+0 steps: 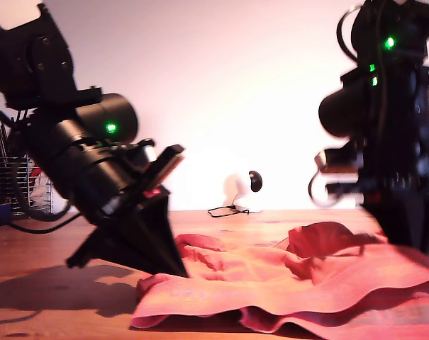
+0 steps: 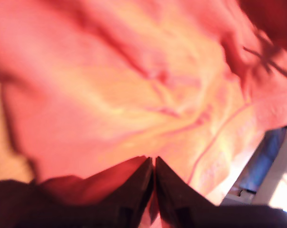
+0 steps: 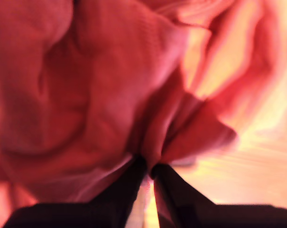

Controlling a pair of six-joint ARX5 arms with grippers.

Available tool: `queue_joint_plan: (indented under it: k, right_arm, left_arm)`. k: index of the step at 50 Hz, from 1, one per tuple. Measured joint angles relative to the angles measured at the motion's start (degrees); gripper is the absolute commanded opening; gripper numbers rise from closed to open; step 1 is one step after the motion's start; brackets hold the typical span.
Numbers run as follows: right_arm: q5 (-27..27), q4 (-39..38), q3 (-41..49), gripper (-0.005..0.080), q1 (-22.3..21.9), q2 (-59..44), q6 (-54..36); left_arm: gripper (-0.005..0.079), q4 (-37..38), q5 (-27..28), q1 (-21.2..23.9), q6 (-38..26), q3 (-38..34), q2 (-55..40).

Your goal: Fold the underwear in front of you. After folding it, place it to the right side.

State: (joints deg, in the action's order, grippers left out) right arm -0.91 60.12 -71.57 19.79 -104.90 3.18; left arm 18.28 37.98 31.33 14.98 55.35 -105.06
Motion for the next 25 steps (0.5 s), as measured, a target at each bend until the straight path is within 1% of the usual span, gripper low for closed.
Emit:
queue_joint_plan:
  k: [7,12,25]
  right_arm:
    - [-0.3,2.3,-7.3,-0.0013,0.6,0.2,0.0]
    - [-1.9,3.8,-10.8,-0.0013,1.6,0.7,1.1]
    - [-5.8,4.2,-13.9,-0.0013,7.4,1.0,4.2]
  left_arm:
    - [-0.0021,-0.5,0.0,1.2,0.6,0.0,0.0]
    - [-0.0021,-0.8,0.0,1.6,0.7,0.0,0.0]
    - [-0.0021,-2.7,-0.9,1.4,0.7,0.0,0.0]
